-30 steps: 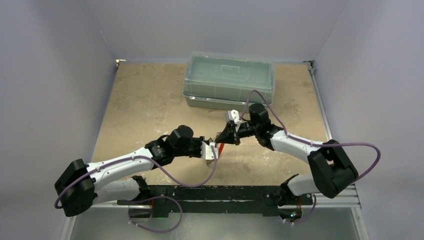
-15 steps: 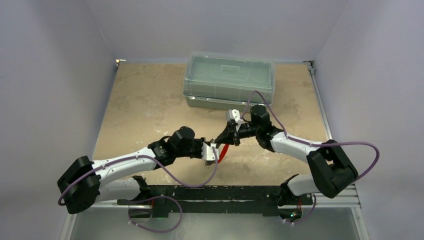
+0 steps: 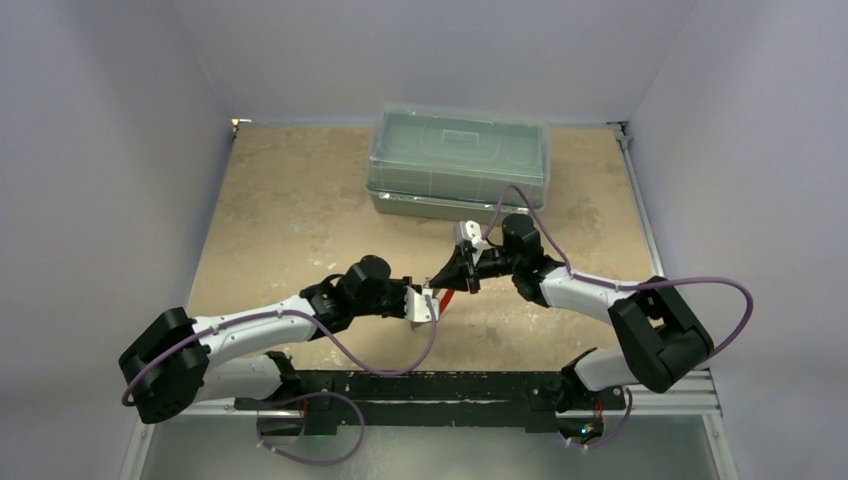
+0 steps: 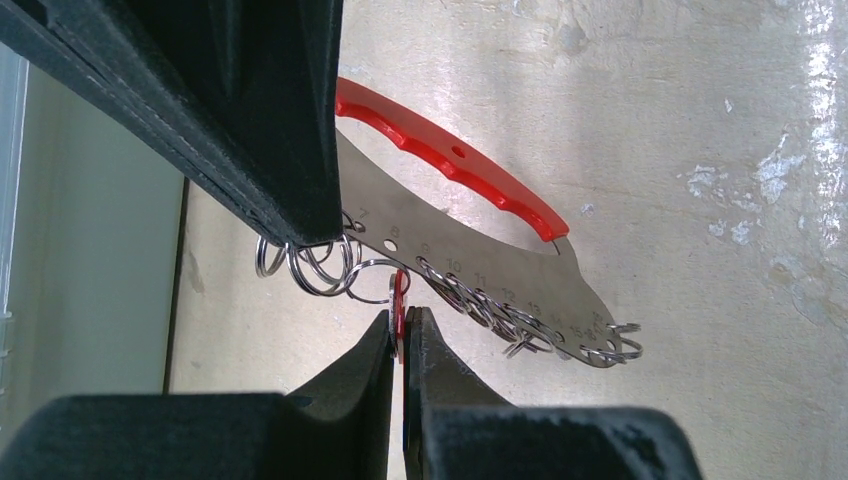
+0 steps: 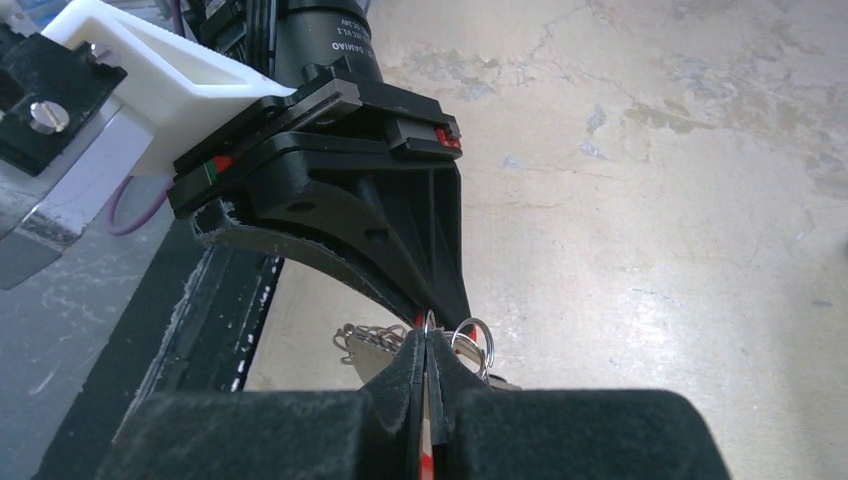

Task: Remove the keys from the keyring

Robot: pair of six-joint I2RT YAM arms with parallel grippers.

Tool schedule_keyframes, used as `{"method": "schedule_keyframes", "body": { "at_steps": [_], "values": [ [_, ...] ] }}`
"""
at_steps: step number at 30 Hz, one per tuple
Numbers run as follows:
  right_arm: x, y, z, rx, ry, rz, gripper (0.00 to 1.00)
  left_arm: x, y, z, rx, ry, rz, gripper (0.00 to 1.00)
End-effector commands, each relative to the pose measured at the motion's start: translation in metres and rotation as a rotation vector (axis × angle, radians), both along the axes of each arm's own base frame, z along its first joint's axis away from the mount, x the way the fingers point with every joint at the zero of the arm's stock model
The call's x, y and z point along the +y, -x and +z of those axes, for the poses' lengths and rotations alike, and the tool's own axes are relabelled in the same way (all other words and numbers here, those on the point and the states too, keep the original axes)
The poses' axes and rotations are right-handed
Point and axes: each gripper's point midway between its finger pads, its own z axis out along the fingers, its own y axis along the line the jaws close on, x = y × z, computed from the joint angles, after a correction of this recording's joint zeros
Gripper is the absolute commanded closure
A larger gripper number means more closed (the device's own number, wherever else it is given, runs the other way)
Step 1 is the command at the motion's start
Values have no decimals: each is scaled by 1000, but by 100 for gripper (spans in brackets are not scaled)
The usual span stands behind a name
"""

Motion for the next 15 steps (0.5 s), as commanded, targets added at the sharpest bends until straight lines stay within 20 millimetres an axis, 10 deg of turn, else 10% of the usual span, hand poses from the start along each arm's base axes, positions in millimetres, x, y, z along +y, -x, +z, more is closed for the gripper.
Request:
{"method": "schedule_keyframes", "body": {
  "at_steps": [1, 15],
  "values": [
    [-2, -6, 1, -102, -6, 3, 100, 0, -3, 4, 4, 11, 27, 100],
    [-7, -25, -12, -144, 55, -105, 100, 7, -5, 17, -24, 21, 50, 100]
  ]
}}
